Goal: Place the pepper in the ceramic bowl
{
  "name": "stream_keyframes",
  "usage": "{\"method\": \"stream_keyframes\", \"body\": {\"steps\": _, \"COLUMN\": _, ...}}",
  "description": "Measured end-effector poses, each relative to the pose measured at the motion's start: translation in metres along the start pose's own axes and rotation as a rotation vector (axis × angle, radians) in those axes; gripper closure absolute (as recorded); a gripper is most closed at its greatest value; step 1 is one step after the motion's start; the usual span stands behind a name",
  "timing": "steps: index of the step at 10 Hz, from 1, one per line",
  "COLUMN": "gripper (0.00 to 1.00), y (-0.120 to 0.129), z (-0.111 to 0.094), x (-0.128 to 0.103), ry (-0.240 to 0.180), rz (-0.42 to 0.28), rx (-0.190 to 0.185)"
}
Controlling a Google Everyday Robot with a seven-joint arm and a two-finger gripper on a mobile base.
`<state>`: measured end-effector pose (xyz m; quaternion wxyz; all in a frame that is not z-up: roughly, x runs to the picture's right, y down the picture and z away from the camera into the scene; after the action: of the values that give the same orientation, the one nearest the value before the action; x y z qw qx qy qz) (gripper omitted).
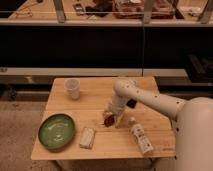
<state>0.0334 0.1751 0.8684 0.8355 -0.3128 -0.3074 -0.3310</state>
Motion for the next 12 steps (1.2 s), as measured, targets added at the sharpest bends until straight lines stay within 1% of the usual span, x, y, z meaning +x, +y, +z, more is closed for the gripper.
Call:
{"method": "stream_keyframes", "body": {"steps": 1, "gripper": 0.66, "y": -0.002, "z": -0.001, "x": -0.001, "ry": -0.004, "rz": -0.007, "rx": 0.003}}
{"method": "stream_keyframes", "body": {"steps": 2, "gripper": 0.76, "y": -0.007, "z": -0.004, "x": -0.004, "ry": -0.009, "rz": -0.024, "rx": 0.008}}
{"method": "stream_keyframes", "body": {"steps": 4, "gripper": 0.95, "y": -0.023, "z": -0.007, "x": -0.018, "ry": -0.03, "rz": -0.072, "rx": 0.026}}
{"method": "stream_keyframes", "body": {"steps": 5, "gripper": 1.0, "y": -0.035, "z": -0.011, "x": -0.03, "ry": -0.041, "rz": -0.108, "rx": 0.036}}
{"method": "stream_keyframes", "body": {"steps": 6, "gripper": 1.0, "y": -0.055, "z": -0.017, "x": -0.046, "ry": -0.051, "rz": -0.161, "rx": 0.06}}
{"method": "stream_keyframes", "body": {"steps": 7, "gripper": 1.0, "y": -0.083, "z": -0.029, "x": -0.071, "ry": -0.058, "rz": -0.239, "rx": 0.099}}
{"method": "stream_keyframes", "body": {"steps": 9, "gripper": 1.0, "y": -0.131, "z": -0.053, "x": -0.114, "ry": -0.067, "rz": -0.362, "rx": 0.177}}
{"method": "stream_keyframes", "body": {"steps": 10, "gripper": 1.0, "y": -0.159, "z": -0.068, "x": -0.146, "ry": -0.089, "rz": -0.442, "rx": 0.232}}
{"method": "stream_keyframes", "body": {"steps": 12, "gripper": 1.0, "y": -0.185, "z": -0.081, "x": -0.19, "ry": -0.148, "rz": -0.537, "rx": 0.295}}
